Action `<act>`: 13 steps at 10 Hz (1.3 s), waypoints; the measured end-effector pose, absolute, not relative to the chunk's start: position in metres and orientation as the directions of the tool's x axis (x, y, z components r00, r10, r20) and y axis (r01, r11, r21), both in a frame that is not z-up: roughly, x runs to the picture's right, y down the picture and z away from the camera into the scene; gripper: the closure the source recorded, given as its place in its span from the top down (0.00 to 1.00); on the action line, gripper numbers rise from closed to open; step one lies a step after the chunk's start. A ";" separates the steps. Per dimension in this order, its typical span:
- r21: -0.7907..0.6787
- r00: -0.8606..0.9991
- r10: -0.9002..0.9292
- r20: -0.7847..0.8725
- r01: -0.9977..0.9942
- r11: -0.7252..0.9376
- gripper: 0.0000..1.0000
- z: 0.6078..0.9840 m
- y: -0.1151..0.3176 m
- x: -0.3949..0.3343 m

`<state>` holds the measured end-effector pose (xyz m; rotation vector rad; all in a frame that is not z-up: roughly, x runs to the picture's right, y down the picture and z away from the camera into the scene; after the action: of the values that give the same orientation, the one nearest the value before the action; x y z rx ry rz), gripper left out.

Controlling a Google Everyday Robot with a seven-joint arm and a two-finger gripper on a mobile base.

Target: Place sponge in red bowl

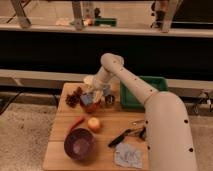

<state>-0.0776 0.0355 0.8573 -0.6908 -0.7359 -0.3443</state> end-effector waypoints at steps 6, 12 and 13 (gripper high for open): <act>-0.444 0.696 -0.068 0.715 0.527 0.725 0.38 0.856 0.033 -0.080; -0.444 0.694 -0.076 0.716 0.537 0.717 0.80 0.854 0.031 -0.082; -0.444 0.693 -0.075 0.717 0.537 0.717 0.80 0.854 0.031 -0.082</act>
<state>-0.0823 0.0307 0.8539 -0.6954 -0.7324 -0.3749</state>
